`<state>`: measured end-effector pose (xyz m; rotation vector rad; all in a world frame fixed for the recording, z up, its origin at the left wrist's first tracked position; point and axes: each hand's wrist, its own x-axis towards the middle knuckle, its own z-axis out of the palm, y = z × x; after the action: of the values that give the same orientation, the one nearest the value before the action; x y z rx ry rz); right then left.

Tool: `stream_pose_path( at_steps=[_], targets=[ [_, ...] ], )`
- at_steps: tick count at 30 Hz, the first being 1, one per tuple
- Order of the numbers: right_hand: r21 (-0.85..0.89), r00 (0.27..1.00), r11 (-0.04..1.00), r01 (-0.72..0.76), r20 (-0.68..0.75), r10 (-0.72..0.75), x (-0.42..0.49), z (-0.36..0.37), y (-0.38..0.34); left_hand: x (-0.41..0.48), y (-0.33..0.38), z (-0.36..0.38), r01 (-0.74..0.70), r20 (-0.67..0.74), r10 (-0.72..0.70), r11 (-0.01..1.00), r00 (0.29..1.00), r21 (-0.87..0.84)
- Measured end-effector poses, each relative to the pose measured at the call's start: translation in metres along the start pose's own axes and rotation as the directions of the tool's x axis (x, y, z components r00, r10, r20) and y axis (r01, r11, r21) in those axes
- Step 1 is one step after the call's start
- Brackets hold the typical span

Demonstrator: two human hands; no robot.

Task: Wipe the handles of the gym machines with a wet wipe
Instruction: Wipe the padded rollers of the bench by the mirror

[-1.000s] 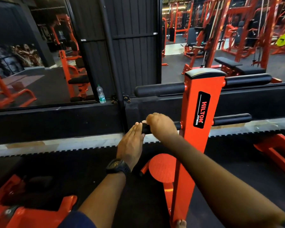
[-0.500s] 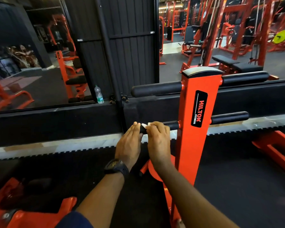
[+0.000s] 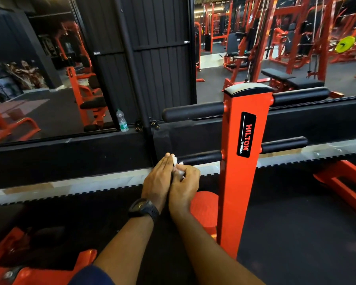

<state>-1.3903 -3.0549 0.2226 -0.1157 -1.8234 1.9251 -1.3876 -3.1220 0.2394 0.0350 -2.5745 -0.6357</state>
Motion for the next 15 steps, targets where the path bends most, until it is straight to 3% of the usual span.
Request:
stream_pose_path(
  at_steps=[5,9,15],
  targets=[
    [0.144,0.969,0.987,-0.077,-0.222,0.108,0.022,-0.010,0.005,0.002,-0.007,-0.001,-0.062,0.030,0.060,0.997,0.998,0.054],
    [0.218,0.879,0.969,-0.117,-0.432,0.203,0.040,-0.012,0.008,0.002,-0.005,0.003,-0.073,0.041,0.069,0.993,0.997,0.090],
    [0.357,0.898,0.897,-0.262,-0.250,0.362,0.023,0.000,0.011,0.001,-0.002,0.004,-0.054,0.059,0.051,0.997,0.997,0.057]
  ],
)
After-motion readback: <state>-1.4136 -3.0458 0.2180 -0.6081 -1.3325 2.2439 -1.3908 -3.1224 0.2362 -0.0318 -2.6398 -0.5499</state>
